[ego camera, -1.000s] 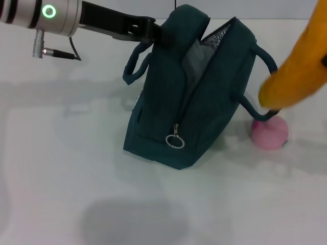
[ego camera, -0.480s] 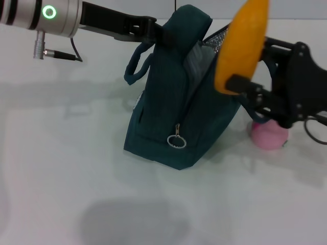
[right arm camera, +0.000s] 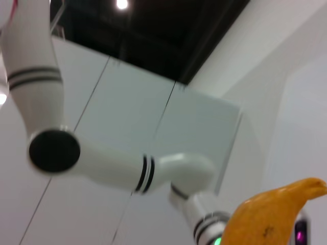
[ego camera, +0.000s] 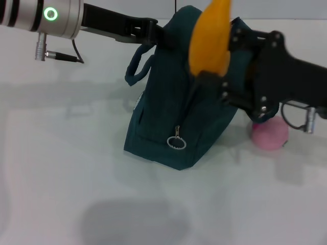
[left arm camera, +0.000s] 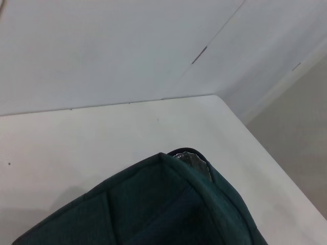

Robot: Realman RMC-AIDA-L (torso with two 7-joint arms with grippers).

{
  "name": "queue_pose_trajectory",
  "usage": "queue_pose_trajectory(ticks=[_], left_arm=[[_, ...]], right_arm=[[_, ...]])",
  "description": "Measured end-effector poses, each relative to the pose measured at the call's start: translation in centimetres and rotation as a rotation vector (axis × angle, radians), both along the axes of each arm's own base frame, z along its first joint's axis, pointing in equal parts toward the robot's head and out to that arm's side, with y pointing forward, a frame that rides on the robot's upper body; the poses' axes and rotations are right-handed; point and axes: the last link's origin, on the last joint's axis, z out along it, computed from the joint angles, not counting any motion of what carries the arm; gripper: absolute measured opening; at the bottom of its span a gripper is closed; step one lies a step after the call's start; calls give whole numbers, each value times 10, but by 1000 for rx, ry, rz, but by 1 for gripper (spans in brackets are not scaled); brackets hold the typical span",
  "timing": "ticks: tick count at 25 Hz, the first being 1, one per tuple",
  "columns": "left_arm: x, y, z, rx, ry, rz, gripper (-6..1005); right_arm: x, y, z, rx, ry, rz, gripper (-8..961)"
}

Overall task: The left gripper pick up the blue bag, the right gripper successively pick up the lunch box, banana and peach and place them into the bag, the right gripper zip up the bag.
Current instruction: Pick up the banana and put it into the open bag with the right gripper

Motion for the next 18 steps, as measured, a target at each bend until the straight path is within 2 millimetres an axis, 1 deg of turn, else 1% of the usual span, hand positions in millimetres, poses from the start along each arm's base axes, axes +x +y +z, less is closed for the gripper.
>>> queue_pose_trajectory(ticks=[5,12,15,18], left_arm=[[2,0,-1,-1,-1,-7,53],[4,0,-3,0,-2,-20,53],[5,0,-4,-1,-3,-25,53],[6,0,-5,-1,-4,-28,53]], right_arm=[[3,5,-12,-10,-58,-43,448],[11,3,-16,-57,21,-161,447],[11,-1,-19,-131,47,-199,447],[11,-1,-20,-149,55,-212,447]])
